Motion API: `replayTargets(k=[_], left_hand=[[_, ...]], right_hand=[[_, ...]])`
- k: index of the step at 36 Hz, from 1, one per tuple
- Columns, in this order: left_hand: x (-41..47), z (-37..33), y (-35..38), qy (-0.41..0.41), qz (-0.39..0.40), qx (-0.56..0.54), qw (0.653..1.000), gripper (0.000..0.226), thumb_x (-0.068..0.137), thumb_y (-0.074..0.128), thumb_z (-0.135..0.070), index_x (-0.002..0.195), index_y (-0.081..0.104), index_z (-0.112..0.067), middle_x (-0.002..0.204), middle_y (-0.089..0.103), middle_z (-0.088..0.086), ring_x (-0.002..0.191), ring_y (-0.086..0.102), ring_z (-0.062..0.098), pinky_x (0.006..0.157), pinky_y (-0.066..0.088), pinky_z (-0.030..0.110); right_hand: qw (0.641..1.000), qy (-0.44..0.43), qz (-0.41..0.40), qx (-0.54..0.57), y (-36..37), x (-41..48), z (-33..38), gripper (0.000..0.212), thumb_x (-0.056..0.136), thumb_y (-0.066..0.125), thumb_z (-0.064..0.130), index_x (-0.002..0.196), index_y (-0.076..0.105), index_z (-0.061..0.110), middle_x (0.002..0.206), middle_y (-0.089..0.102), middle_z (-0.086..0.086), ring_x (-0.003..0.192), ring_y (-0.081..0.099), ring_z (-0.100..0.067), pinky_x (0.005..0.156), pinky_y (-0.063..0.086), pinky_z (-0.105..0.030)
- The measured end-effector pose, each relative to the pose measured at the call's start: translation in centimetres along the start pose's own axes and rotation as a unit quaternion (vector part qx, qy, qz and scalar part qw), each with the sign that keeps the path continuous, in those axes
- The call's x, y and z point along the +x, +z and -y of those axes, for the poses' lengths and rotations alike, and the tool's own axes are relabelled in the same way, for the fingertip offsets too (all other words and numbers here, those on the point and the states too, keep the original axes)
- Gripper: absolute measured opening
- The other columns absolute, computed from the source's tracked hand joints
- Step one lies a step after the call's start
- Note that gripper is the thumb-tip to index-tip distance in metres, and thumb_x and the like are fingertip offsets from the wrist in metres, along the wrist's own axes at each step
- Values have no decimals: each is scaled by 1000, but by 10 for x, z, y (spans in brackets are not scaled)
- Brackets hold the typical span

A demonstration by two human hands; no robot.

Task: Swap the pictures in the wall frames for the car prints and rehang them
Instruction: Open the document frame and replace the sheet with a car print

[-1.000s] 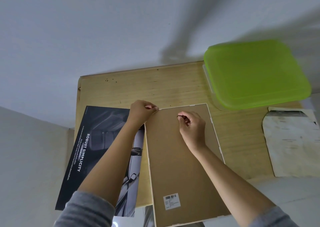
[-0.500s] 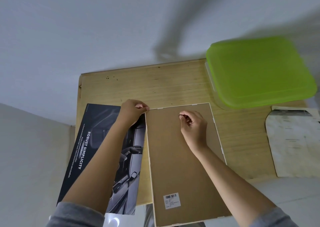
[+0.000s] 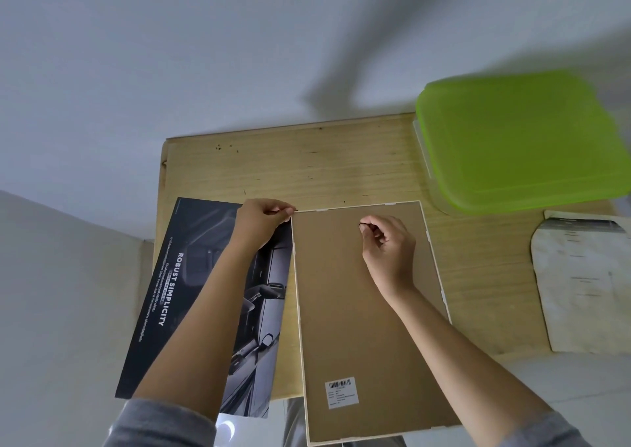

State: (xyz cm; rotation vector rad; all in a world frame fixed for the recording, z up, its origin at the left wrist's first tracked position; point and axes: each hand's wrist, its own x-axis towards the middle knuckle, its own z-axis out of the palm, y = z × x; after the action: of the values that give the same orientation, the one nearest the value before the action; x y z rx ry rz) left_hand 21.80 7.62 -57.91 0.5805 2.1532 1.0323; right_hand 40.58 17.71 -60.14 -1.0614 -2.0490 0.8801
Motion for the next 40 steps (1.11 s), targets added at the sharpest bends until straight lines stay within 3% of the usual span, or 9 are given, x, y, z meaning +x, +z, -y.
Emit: replayTargets(k=[7, 11, 15, 21, 24, 32, 40], left_hand=[[-4, -2, 3, 8, -17, -10, 1000, 13, 87, 63, -14, 95, 72, -11, 81, 64, -4, 76, 57, -1, 67, 41, 4], [-4, -1, 2, 4, -17, -28, 999, 13, 87, 63, -13, 96, 72, -10, 76, 62, -9, 75, 56, -2, 63, 41, -1], [-4, 0, 2, -5, -7, -45, 999, 15, 86, 65, -17, 97, 72, -10, 79, 64, -6, 83, 58, 7, 71, 41, 6], [-3, 2, 0, -12, 13, -62, 998, 15, 87, 63, -16, 99, 71, -10, 85, 66, 0, 86, 60, 9, 80, 45, 13], [-2, 5, -2, -23, 25, -74, 997, 13, 87, 63, -14, 97, 71, -12, 81, 66, -3, 85, 61, 8, 77, 44, 11], [-2, 8, -3, -16, 34, -76, 996, 15, 89, 61, -16, 100, 71, -14, 89, 68, 0, 88, 61, 6, 78, 43, 12], [-2, 11, -1, -7, 25, -75, 997, 12, 89, 61, -16, 95, 71, -18, 93, 70, 1, 90, 63, 8, 82, 46, 16]], right_hand=[[1000, -8, -11, 7, -3, 0, 4, 15, 77, 60, -8, 78, 68, 5, 71, 63, -4, 66, 56, -21, 64, 39, -5], [1000, -10, -11, 11, -3, 1, 5, 15, 76, 60, -8, 79, 69, 4, 72, 63, -5, 66, 56, -21, 64, 39, -5], [1000, 1, -5, 10, -1, 0, 2, 16, 76, 61, -8, 79, 69, 5, 73, 63, -4, 66, 56, -21, 64, 38, -4], [1000, 1, -12, 9, 1, 2, 4, 16, 76, 60, -9, 78, 68, 5, 71, 63, -5, 65, 57, -23, 63, 43, -15], [1000, -3, -17, 11, 3, 3, 5, 17, 76, 60, -10, 78, 68, 5, 72, 63, -4, 64, 57, -23, 63, 45, -20], [1000, -9, -23, 3, 4, 4, 5, 17, 75, 60, -10, 77, 68, 5, 71, 63, -6, 64, 57, -23, 64, 40, -7], [1000, -6, -18, 4, 6, 4, 4, 17, 75, 59, -9, 78, 68, 5, 71, 63, -6, 64, 56, -23, 64, 42, -13]])
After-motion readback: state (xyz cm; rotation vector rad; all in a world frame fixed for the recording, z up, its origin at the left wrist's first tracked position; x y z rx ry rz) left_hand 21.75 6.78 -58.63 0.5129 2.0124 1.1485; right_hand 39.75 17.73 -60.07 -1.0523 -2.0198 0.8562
